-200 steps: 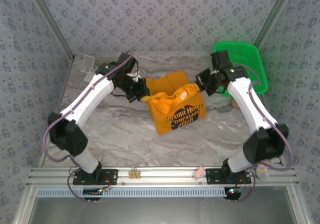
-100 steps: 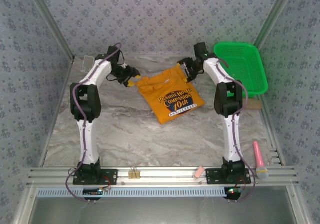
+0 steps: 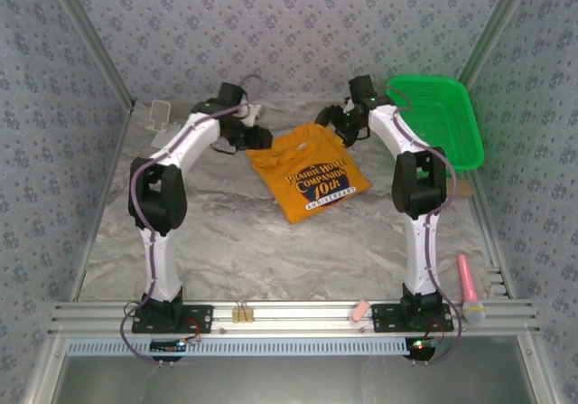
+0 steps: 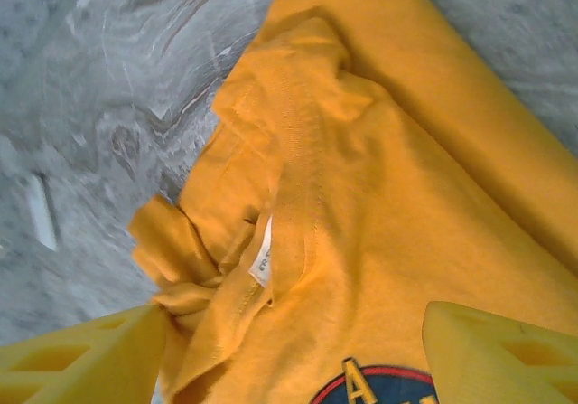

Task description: Fold the inside-out t-shirt

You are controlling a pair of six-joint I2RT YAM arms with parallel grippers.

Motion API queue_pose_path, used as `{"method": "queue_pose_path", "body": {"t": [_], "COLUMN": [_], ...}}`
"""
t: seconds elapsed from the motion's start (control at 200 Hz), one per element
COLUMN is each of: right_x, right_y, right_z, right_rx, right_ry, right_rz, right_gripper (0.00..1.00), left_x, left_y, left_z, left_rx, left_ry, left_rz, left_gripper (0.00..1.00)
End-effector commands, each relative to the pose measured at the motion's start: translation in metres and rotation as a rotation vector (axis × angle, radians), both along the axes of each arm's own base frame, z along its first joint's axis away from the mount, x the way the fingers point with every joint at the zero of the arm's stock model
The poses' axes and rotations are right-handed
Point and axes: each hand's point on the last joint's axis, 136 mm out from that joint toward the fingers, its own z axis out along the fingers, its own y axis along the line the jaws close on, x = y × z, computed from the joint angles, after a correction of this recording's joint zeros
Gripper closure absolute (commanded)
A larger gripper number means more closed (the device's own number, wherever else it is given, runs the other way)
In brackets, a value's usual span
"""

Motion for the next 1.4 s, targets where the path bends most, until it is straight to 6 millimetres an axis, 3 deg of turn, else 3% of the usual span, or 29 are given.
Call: {"method": "queue_pose_path", "body": {"t": [0.0,0.135,0.255,0.32,0.355,0.395,0.445,0.545,0.615,0.63,0.67,0.725,0.79,0.83,0.995,1.119,1.179,1.249,1.329,1.394], "right_x": [-0.002,-0.012,-0.033,-0.048,-0.058,-0.07,-0.084,-0.107,-0.12,-0.123,-0.127,-0.133,-0.138,-0.141,-0.151,-0.149,-0.147,-0.15,-0.166,-0.182], "right_y": [-0.012,-0.02,-0.02,-0.015,-0.011,-0.006,-0.001,-0.003,-0.005,-0.005,-0.004,-0.005,-0.003,-0.001,0.013,0.033,0.045,0.055,0.065,0.07], "right_z": [-0.008,-0.014,-0.018,-0.026,-0.033,-0.041,-0.053,-0.073,-0.076,-0.076,-0.073,-0.067,-0.054,-0.047,-0.023,-0.016,-0.026,-0.052,-0.074,-0.08], "right_rx": [-0.195,-0.236,-0.207,-0.193,-0.188,-0.187,-0.203,-0.294,-0.327,-0.327,-0.333,-0.349,-0.356,-0.358,-0.412,-0.432,-0.411,-0.393,-0.375,-0.395], "right_ry": [-0.112,-0.107,-0.08,-0.076,-0.07,-0.066,-0.062,-0.062,-0.08,-0.082,-0.099,-0.119,-0.15,-0.168,-0.207,-0.255,-0.238,-0.206,-0.158,-0.149], "right_rz": [0.119,0.114,0.097,0.101,0.113,0.136,0.168,0.213,0.232,0.239,0.253,0.271,0.293,0.311,0.37,0.364,0.345,0.352,0.388,0.421], "right_gripper": [0.24,0.24,0.24,0.24,0.24,0.24,0.25,0.26,0.26,0.26,0.25,0.25,0.25,0.25,0.25,0.24,0.24,0.25,0.3,0.3], "left_x": [-0.012,-0.008,0.019,0.033,0.04,0.05,0.056,0.077,0.087,0.093,0.103,0.116,0.132,0.129,0.128,0.109,0.1,0.086,0.063,0.051], "left_y": [-0.013,-0.01,0.005,0.013,0.017,0.02,0.02,0.018,0.023,0.024,0.031,0.042,0.054,0.06,0.069,0.083,0.088,0.084,0.079,0.08], "left_z": [-0.002,-0.031,-0.054,-0.063,-0.064,-0.057,-0.048,-0.023,-0.024,-0.016,-0.022,-0.032,-0.042,-0.049,-0.033,-0.027,-0.025,-0.026,-0.026,-0.017], "left_rx": [0.157,0.262,0.407,0.447,0.446,0.434,0.387,0.277,0.266,0.267,0.297,0.339,0.361,0.36,0.326,0.34,0.335,0.298,0.255,0.236], "left_ry": [-0.265,-0.31,-0.275,-0.247,-0.234,-0.245,-0.254,-0.33,-0.329,-0.347,-0.338,-0.318,-0.291,-0.232,-0.221,-0.171,-0.159,-0.132,-0.099,-0.119], "left_rz": [-0.318,-0.406,-0.345,-0.296,-0.261,-0.214,-0.175,-0.1,-0.065,-0.05,-0.015,0.032,0.105,0.127,0.222,0.301,0.324,0.317,0.302,0.31], "left_gripper": [0.51,0.5,0.53,0.64,0.77,0.92,1.0,1.0,1.0,1.0,1.0,0.88,0.66,0.64,0.56,0.53,0.48,0.48,0.48,0.48]}}
